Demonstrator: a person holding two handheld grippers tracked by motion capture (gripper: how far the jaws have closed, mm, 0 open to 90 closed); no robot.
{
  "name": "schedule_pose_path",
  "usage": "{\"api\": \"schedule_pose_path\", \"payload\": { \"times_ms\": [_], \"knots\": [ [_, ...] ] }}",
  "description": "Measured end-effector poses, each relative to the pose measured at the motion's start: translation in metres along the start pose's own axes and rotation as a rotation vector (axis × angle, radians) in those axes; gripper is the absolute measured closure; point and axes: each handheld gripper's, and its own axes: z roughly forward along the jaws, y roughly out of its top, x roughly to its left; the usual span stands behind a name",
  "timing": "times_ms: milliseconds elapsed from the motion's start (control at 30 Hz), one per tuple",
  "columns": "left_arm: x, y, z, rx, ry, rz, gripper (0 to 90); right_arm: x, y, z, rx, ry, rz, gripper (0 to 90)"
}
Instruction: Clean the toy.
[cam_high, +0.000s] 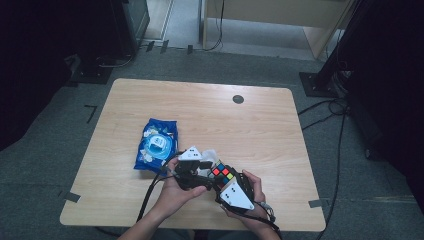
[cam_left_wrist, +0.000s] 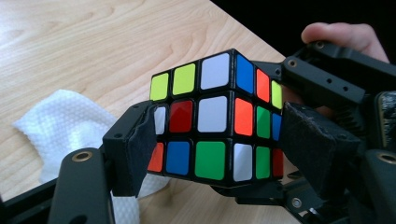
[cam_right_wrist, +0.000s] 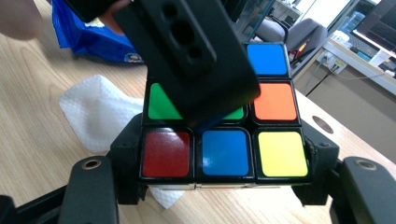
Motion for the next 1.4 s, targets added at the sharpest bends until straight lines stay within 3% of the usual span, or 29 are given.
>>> {"api": "schedule_pose_path", "payload": {
  "times_ms": [267,500,767,967,1133,1400],
  "knots": [
    [-0.002,0.0,0.004,0.026,-0.028,-0.003,24.0,0.002,0.003,-0.001,-0.01,-0.007,-0.009,34.9],
    [-0.005,-0.001,0.012,0.068,-0.022,0.007,22.6,0.005,0.005,-0.001,-0.015,-0.009,-0.031,34.9],
    [-0.001,-0.002,0.013,0.075,-0.048,-0.01,26.0,0.006,0.006,-0.001,-0.02,-0.007,-0.03,34.9],
    [-0.002,-0.005,0.019,0.116,-0.054,-0.007,30.2,0.013,0.008,-0.001,-0.019,-0.016,-0.072,34.9],
    [-0.003,-0.006,0.019,0.105,-0.062,0.002,33.3,0.012,0.01,-0.002,-0.032,-0.008,-0.062,34.9],
    [0.007,-0.007,0.018,0.093,-0.111,-0.052,34.2,0.009,0.009,-0.001,-0.023,0.026,-0.05,34.0]
  ]
}}
